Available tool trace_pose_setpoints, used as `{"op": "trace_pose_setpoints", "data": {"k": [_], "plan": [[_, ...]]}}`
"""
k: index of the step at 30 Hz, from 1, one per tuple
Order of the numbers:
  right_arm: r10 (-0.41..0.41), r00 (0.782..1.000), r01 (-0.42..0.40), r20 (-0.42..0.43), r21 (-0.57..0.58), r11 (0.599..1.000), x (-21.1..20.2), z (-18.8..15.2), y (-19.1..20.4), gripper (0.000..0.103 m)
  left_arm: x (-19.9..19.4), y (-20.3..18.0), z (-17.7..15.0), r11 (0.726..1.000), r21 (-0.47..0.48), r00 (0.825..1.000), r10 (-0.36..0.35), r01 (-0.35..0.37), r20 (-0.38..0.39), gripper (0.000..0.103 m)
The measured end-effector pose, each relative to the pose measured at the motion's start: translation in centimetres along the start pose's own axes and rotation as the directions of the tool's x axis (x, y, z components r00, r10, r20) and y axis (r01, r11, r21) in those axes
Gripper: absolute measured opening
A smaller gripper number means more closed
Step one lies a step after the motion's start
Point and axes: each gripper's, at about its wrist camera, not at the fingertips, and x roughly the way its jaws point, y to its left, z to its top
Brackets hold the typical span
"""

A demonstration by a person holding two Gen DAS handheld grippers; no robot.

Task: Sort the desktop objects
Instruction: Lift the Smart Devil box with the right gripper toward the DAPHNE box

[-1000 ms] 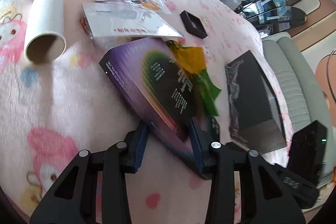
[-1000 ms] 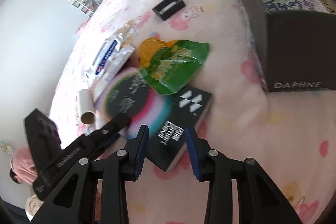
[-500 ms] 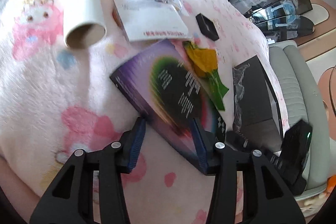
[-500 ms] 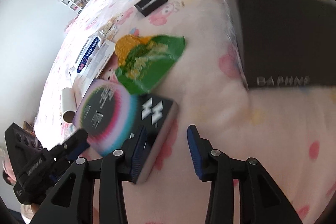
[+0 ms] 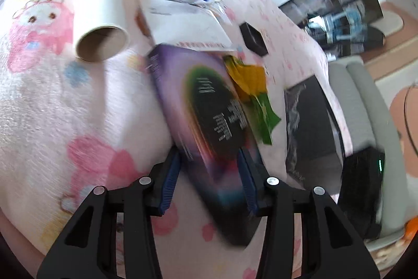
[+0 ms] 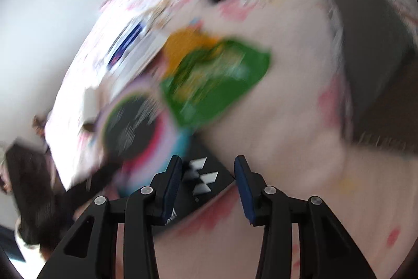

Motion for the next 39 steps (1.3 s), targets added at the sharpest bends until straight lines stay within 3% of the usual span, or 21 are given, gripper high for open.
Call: {"op": "trace_pose_setpoints", "data": {"k": [5,11,21,25,27,29,33,35,39], "plan": [[0.02,0.999,-0.023,-0.033,-0.077,0.997,-0.1,-1.7,1.8,0.039,-0.3,-0.5,-0.7,0.999,0.028,1.0,0.028,-0.028,-0.004,0.044],[0.033,0.999,-0.033,0.01,0.004,0.999,1.5,0.6,0.1,0.039,-0.2,-2.0,-2.2,0.985,0.127,0.994,0.113,-0.113,0.009,0.044],[0.013,0.999,-0.017,-0.04,-0.111,0.994,0.8,-2.1,3.5,0.039,-1.4,-0.7,-1.1,0.986,0.08,0.989,0.141,-0.145,0.055,0.045],[-0.018,0.999,0.012,-0.046,-0.127,0.992,0.8,-2.5,3.8,0.04,-1.8,-1.4,-1.8,0.97,0.131,0.978,0.2,-0.205,0.051,0.045],[-0.045,0.998,0.041,-0.036,-0.106,0.994,1.3,-2.0,3.2,0.043,-1.4,-1.5,-2.1,0.968,0.145,0.979,0.202,-0.205,0.037,0.048],[-0.022,0.999,0.019,-0.04,-0.08,0.997,2.2,-1.6,2.8,0.052,-0.8,-1.1,-2.1,0.973,0.13,0.982,0.191,-0.191,0.009,0.05],[0.054,0.998,-0.055,-0.037,-0.024,0.998,3.3,-1.4,2.3,0.052,-0.4,-0.5,-1.8,0.984,0.092,0.988,0.156,-0.155,-0.004,0.049],[0.065,0.997,-0.066,-0.03,-0.029,0.997,3.2,-1.5,2.7,0.044,-0.5,-0.7,-1.9,0.983,0.102,0.988,0.153,-0.152,0.004,0.048],[0.04,0.999,-0.041,-0.007,-0.033,0.999,2.1,-2.0,3.1,0.043,-1.0,-1.3,-2.1,0.984,0.12,0.991,0.13,-0.13,0.009,0.049]]}}
